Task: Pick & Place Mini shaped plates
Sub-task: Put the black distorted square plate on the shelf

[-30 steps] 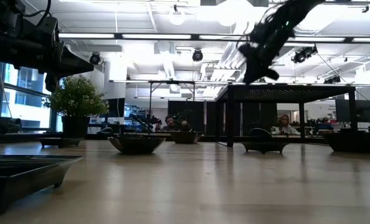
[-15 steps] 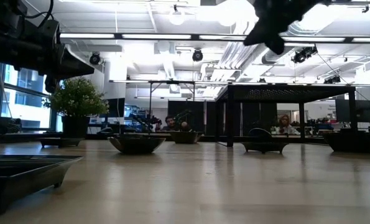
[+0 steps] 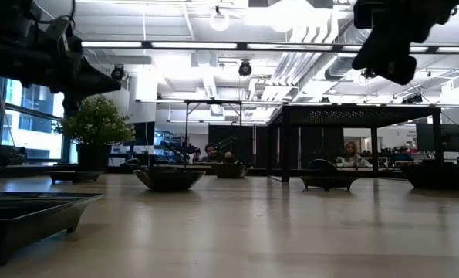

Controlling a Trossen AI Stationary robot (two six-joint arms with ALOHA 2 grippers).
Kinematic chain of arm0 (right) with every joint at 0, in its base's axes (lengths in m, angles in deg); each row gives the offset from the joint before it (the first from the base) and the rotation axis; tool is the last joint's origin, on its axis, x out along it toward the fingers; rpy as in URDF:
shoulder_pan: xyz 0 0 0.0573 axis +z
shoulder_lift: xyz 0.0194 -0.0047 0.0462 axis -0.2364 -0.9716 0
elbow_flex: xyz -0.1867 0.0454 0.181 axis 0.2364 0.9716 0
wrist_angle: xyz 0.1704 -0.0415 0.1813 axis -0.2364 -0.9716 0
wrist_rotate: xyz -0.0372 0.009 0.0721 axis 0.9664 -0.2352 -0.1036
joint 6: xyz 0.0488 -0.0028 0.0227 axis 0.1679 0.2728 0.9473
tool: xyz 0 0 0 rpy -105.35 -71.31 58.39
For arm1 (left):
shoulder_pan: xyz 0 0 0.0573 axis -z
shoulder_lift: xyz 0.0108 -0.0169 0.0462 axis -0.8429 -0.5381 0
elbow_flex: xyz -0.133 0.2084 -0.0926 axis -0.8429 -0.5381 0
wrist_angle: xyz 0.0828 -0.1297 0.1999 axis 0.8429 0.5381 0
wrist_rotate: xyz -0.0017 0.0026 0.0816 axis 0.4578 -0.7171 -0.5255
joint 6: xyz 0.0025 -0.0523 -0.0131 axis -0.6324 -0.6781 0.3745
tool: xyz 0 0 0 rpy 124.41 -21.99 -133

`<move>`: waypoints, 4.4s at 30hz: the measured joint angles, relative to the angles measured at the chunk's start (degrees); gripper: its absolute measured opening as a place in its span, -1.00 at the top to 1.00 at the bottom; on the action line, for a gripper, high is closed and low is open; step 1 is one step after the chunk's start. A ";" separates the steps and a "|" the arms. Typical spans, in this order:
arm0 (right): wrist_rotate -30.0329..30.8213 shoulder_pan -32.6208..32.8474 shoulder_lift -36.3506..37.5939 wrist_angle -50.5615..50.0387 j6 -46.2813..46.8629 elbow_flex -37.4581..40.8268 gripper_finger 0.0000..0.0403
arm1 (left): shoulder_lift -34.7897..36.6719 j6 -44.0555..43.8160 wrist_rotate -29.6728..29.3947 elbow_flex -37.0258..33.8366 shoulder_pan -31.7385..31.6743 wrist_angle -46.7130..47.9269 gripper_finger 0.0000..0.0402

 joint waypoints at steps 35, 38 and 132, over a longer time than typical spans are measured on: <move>3.96 1.23 -0.88 -0.27 -6.11 0.14 0.98 | -48.68 -2.85 19.60 28.32 40.69 26.10 0.57; 3.83 1.23 -0.88 -0.47 -7.61 0.14 0.99 | -51.37 -6.57 19.31 28.30 46.01 22.25 0.45; 5.05 -2.68 1.41 -1.76 -13.78 0.10 0.99 | -42.62 -17.27 18.86 39.05 21.28 39.51 0.99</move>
